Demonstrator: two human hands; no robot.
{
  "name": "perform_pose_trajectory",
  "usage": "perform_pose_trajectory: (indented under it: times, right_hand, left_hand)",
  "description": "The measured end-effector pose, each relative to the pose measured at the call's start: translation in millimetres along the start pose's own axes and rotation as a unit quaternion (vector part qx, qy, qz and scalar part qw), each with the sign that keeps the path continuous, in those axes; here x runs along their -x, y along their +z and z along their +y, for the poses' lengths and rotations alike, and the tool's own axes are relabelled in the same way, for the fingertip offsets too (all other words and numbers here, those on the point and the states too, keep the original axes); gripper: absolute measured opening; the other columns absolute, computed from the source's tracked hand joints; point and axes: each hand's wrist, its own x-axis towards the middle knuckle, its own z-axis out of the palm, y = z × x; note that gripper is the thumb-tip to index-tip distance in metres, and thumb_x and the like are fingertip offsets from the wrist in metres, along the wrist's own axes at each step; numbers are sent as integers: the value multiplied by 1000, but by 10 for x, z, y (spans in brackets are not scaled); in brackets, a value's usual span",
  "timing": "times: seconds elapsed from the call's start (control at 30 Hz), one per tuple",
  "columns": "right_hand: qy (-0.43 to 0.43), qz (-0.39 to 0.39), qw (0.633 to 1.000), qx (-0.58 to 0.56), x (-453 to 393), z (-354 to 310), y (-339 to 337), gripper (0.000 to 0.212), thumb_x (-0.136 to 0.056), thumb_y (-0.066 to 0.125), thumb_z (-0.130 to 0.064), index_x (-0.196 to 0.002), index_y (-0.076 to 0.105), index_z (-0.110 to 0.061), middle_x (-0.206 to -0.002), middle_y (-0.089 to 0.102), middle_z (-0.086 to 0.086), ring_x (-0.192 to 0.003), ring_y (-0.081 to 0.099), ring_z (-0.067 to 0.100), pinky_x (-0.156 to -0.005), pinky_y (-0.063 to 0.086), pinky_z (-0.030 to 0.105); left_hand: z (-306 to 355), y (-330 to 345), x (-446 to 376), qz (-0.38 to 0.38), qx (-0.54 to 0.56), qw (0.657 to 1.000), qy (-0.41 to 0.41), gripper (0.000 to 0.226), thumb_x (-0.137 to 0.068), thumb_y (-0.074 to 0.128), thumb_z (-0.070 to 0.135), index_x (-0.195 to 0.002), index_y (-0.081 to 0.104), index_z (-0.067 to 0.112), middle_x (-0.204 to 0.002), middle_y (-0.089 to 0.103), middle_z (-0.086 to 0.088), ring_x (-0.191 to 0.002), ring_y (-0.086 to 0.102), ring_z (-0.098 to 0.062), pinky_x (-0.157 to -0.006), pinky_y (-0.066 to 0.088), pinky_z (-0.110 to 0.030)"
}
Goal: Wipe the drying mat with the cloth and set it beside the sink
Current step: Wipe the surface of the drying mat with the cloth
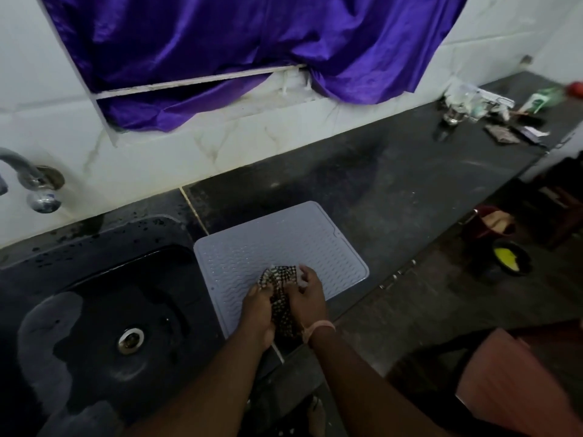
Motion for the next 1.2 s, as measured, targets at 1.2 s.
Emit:
perform_pose_trajectory:
  times: [1.2]
  right_hand:
    - [63, 15, 995, 78, -2164, -556, -642, 16, -90, 64, -23, -99, 65, -10, -94, 68, 8, -88, 63, 24, -78, 45, 29]
  left_hand:
    - [909, 415, -1477, 85, -714, 690, 86, 101, -72, 76, 50, -155, 21, 36, -162, 20, -2, -145, 24, -32, -115, 33, -50]
